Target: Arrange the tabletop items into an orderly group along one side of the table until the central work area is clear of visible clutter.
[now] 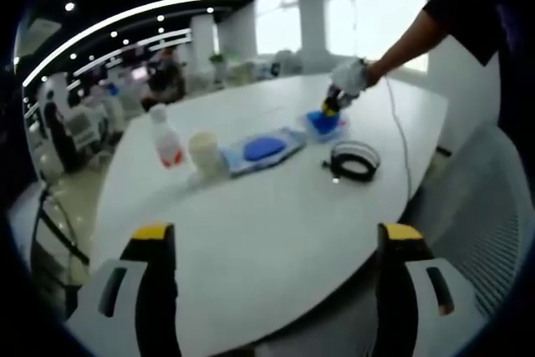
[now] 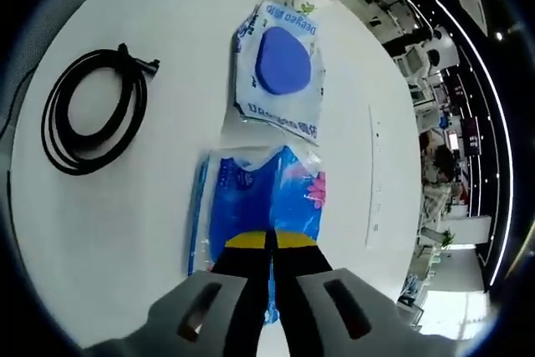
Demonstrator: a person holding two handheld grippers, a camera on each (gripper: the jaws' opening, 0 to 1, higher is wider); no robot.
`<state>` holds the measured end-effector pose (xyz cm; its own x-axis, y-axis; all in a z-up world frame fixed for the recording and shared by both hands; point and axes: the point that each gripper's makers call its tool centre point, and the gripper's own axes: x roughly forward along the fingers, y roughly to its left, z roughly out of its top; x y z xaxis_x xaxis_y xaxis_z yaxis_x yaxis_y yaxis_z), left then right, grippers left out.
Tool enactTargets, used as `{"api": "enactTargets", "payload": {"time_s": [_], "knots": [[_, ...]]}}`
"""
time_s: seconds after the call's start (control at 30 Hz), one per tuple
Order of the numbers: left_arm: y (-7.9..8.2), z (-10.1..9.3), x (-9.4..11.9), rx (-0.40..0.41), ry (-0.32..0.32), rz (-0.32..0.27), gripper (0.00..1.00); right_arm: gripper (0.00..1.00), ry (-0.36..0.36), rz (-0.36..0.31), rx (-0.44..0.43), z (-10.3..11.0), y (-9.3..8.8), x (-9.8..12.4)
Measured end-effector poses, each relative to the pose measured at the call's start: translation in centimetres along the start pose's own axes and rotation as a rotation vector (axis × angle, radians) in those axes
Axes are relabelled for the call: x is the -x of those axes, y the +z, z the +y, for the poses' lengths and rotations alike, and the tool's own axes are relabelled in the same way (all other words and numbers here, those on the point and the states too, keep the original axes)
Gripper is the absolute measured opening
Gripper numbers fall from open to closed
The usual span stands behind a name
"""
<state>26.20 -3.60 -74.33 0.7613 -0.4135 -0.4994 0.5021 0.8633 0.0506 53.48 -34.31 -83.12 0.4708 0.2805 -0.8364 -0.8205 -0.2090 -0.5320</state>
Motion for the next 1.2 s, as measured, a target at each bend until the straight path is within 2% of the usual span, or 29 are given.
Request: {"api": "enactTargets", "payload": {"time_s": [0.47, 1.07, 1.2], "knots": [[-0.4, 0.1, -0.1, 0.0, 0.002, 0.022, 0.95, 0.0, 0.023, 0.007, 0.006, -0.3, 0.0, -2.0], [-0.9, 0.5, -0.1, 0.008, 0.018, 0.044, 0.95, 0.0, 0.028, -0.001, 0.056, -0.6, 0.5, -3.3], [-0.9, 0.4, -0.1, 0.008, 0.017, 0.044, 0.95, 0.06, 0.028, 0.002, 0.055, -0.5, 0.5, -3.3]]}}
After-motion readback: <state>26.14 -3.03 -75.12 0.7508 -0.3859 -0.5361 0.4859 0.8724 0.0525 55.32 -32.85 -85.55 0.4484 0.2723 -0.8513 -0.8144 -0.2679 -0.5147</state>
